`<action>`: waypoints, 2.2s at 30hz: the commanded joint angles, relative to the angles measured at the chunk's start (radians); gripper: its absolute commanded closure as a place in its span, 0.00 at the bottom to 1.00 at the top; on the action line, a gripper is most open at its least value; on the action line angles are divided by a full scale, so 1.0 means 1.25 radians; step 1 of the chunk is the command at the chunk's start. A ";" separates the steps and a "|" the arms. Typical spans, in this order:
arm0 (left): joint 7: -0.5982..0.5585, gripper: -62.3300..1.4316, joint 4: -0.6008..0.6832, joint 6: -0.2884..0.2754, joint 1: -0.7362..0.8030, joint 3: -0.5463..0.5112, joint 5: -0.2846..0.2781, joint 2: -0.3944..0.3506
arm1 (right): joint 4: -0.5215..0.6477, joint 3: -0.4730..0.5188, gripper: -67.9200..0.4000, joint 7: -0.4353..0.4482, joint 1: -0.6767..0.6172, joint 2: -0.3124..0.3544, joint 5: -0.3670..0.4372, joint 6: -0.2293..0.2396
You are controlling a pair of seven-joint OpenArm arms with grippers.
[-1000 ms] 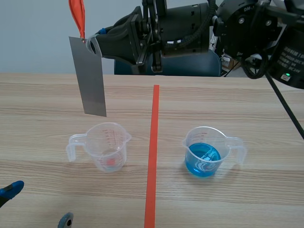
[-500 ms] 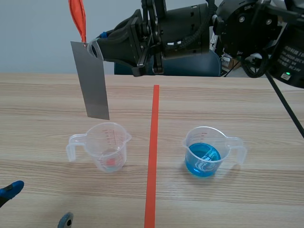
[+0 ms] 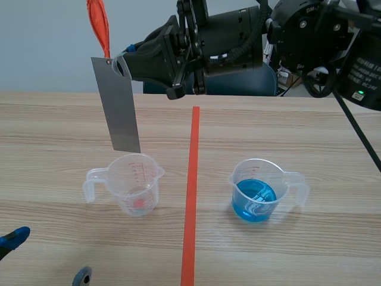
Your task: Do the redox reaction experiment. lift the metal plate out of the left beaker
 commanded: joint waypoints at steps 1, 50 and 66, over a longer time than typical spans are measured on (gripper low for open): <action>-0.037 0.00 0.003 -0.002 0.004 -0.001 -0.002 -0.003 | 0.013 0.017 0.99 0.017 0.018 0.002 0.015 0.009; -0.037 0.00 0.003 -0.002 0.004 -0.001 -0.002 -0.003 | 0.013 0.017 0.99 0.015 0.018 0.002 0.031 0.009; -0.037 0.00 0.003 -0.002 0.004 -0.001 -0.002 -0.003 | 0.013 0.017 0.99 0.013 0.018 0.002 0.033 0.009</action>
